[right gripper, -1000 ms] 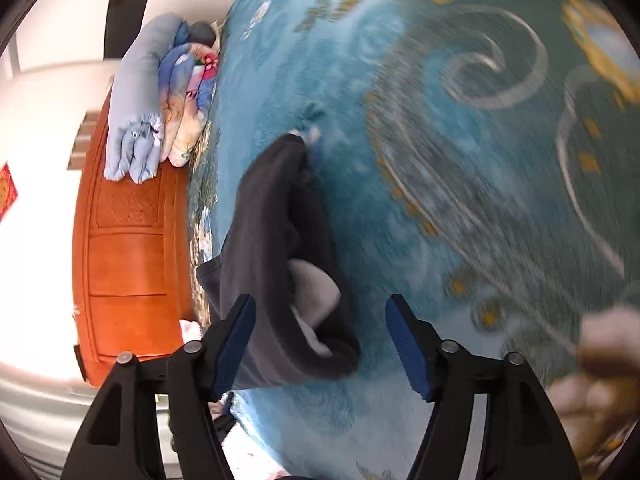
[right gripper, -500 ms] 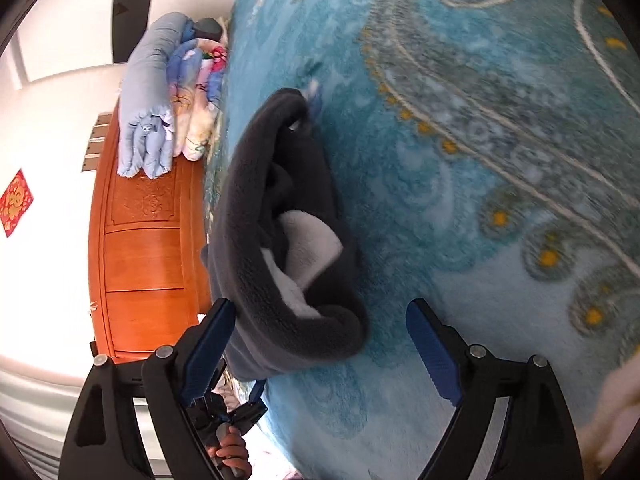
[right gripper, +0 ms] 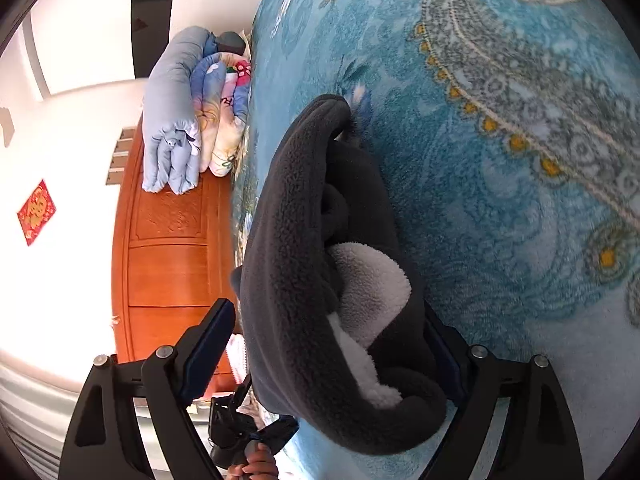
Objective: Fold clothes
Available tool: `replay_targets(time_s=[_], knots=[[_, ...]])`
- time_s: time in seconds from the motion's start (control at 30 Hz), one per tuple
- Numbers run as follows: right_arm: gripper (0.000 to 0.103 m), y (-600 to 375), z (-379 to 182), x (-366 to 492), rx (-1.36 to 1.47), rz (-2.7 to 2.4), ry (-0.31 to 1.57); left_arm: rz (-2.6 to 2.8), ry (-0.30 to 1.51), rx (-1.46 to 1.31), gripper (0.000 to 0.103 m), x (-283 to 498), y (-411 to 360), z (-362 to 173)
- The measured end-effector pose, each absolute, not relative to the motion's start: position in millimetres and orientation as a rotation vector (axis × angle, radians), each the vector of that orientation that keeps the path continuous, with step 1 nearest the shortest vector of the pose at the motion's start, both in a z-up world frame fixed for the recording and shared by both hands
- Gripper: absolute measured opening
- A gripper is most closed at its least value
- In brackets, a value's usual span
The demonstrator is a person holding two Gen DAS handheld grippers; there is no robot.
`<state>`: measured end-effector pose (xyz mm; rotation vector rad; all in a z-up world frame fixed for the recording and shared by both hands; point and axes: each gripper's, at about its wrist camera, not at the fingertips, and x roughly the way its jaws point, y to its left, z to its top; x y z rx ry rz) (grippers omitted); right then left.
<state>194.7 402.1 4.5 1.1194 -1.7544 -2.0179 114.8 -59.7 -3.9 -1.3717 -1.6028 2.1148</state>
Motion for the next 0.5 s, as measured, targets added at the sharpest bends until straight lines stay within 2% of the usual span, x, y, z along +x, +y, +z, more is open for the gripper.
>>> replay_targets(time_s=[0.07,0.2,0.33,0.4,0.5], knots=[[0.082,403.4,3.4,194.8,1.131,-2.014,-1.748,2.103,-1.606,-1.386,0.080,110.4,-58.7,-6.4],[0.072,404.0,0.0,193.9,1.158,-1.998,-1.756,2.121,-1.497,-1.422,0.078,101.8,-47.6,-1.2],[0.061,402.0,4.5,192.5,1.175,-2.009,-1.737,2.137,-1.517,-1.425,0.076,103.1,-49.4,-0.1],[0.053,401.7,10.3,191.2,1.196,-2.020,-1.719,2.166,-1.513,-1.447,0.066,103.9,-50.3,4.0],[0.050,400.4,22.1,186.8,1.221,-2.030,-1.694,2.221,-1.463,-1.439,0.055,98.3,-49.6,16.4]])
